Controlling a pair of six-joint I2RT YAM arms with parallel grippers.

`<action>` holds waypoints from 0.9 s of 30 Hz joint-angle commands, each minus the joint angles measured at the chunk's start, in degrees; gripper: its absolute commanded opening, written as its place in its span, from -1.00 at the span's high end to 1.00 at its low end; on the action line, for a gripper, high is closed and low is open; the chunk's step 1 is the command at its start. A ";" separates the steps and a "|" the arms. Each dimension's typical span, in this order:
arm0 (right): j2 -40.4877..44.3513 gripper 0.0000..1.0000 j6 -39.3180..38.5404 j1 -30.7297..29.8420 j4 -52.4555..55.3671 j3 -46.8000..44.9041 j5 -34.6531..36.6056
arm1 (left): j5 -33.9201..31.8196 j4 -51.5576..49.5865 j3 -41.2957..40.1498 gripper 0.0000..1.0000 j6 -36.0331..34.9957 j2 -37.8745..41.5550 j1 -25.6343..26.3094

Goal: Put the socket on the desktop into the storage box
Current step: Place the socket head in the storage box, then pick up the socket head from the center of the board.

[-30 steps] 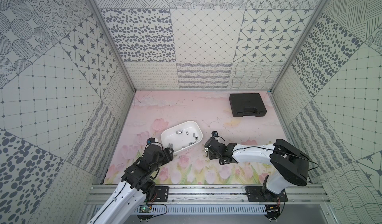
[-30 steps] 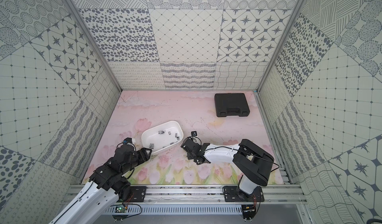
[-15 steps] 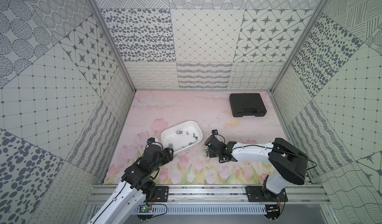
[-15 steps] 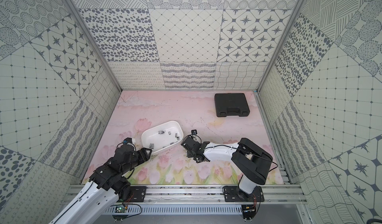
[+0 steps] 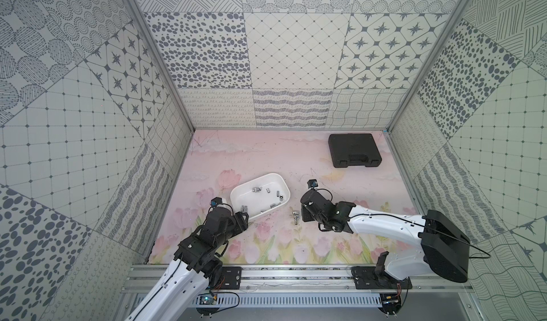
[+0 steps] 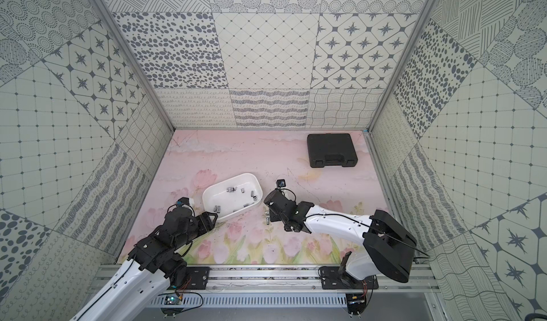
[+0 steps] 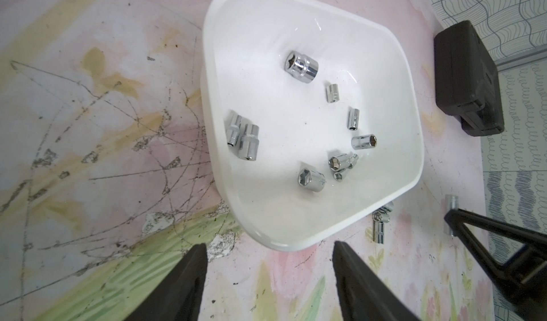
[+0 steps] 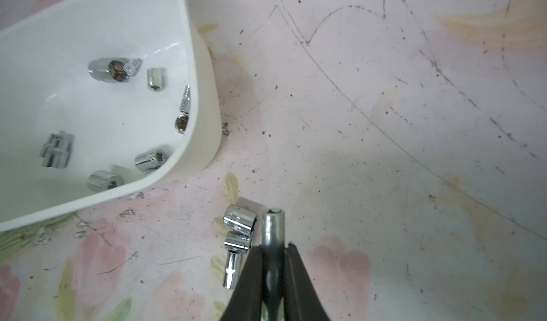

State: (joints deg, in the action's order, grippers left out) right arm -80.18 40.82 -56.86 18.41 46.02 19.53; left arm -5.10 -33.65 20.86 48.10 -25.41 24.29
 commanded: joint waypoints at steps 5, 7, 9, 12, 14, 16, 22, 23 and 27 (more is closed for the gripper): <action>-4.93 0.87 -5.73 -1.77 -0.68 11.91 -3.45 | 0.05 3.08 -0.79 -0.44 0.09 -0.50 0.16; -8.85 0.87 -6.96 -2.20 -0.94 16.36 -4.72 | -0.21 3.11 -0.73 -0.44 -0.10 -0.78 0.17; -12.87 0.87 -7.97 -2.66 -0.69 20.50 -5.65 | -0.59 2.75 -0.55 -0.44 -0.18 -1.12 0.11; -18.53 0.86 -9.09 -3.06 -0.64 25.84 -6.43 | -0.69 2.78 -0.63 -0.44 -0.11 -1.05 0.12; -22.12 0.84 -9.18 -3.07 -0.62 28.58 -6.24 | -0.78 3.21 -0.95 -0.44 -0.08 -1.04 0.10; -25.71 0.83 -9.26 -3.00 -0.60 31.10 -6.12 | -0.75 3.19 -0.89 -0.44 -0.10 -1.31 0.21; -33.83 0.74 -9.70 -2.61 1.43 37.49 -5.47 | -1.40 2.75 -0.72 -0.44 -0.04 -1.25 0.14; -34.15 0.68 -9.70 -2.32 1.57 37.80 -5.49 | -1.41 2.74 -0.70 -0.44 -0.07 -1.23 0.15; -32.67 0.39 -10.22 -1.94 2.11 37.66 -6.00 | -1.40 2.73 -0.81 -0.44 0.03 -1.02 0.14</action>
State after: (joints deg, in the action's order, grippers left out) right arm -114.65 31.33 -59.11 20.78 82.06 13.45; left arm -5.76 -32.34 20.18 48.27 -26.57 24.29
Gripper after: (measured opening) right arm 0.286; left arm 0.719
